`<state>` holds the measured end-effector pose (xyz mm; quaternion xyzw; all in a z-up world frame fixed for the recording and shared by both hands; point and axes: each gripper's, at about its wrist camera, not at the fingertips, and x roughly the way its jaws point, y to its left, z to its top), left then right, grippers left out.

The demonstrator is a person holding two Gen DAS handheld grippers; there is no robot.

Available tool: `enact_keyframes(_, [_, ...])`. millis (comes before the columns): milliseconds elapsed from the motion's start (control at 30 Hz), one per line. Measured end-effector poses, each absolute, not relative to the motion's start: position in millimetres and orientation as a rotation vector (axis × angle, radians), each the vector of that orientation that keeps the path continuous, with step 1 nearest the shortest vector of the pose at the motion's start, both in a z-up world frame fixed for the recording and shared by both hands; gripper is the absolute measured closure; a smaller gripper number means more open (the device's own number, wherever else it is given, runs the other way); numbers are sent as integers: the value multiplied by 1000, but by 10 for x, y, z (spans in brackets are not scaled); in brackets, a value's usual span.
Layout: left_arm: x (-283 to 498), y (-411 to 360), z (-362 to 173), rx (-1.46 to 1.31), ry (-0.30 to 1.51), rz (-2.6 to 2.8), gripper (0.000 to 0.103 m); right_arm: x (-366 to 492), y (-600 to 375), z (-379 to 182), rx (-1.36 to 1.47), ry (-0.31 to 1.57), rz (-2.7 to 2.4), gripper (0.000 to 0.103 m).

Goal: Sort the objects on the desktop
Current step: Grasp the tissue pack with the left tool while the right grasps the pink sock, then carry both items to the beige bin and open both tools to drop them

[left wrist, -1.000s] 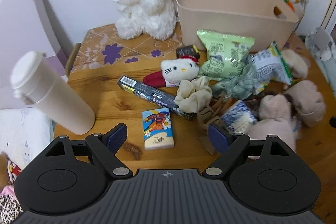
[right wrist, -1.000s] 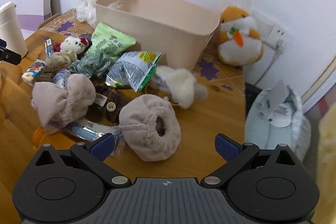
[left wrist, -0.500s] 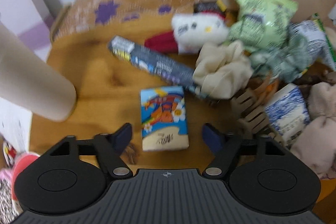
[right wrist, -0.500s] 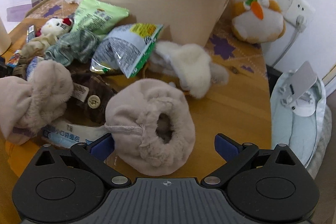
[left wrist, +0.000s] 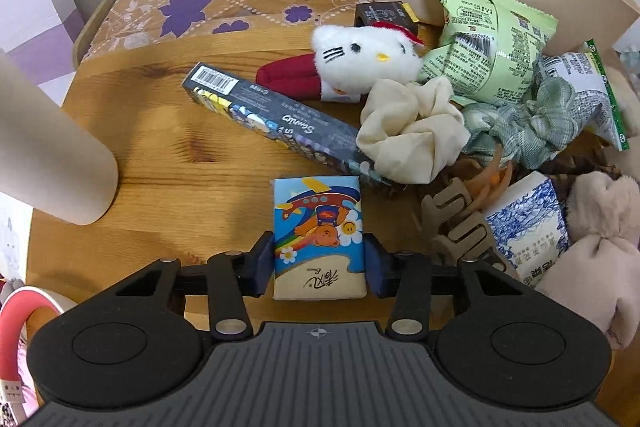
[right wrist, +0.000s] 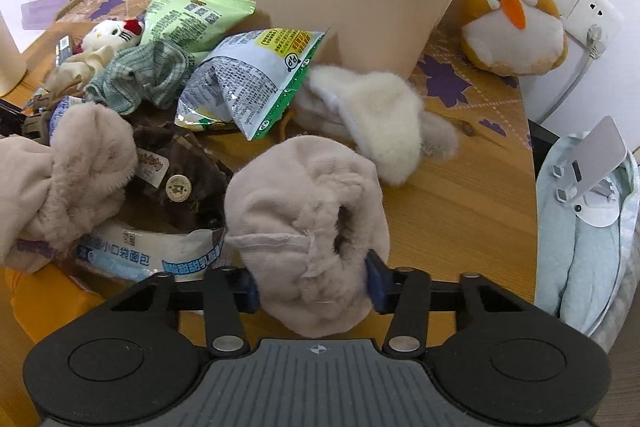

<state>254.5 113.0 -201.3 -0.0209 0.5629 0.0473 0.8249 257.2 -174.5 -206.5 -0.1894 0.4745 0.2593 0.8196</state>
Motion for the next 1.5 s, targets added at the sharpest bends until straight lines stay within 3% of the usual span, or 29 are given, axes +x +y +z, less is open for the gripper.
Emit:
enact_keyframes(267, [2355,1269,-1718,-54,1122,89,57,2436,-1919,-1829,-327,970,620,75])
enact_keyframes(533, [2407,1333,-1236,-69,1033,18,57,2453,-2038,-1319,-294,865,682,76])
enact_keyframes(967, [3233,846,-313,56,797,-118,57,3239,-1675,-584,-294,665,654,76])
enact_keyframes(1333, [4076,196,-498,182,799,-139,57,3991,-1033,-756,-181,727,468,76])
enact_keyframes(1500, [4324,158,-784,77,892,-91,57,4132,-847,-1013,-175,801,399,76])
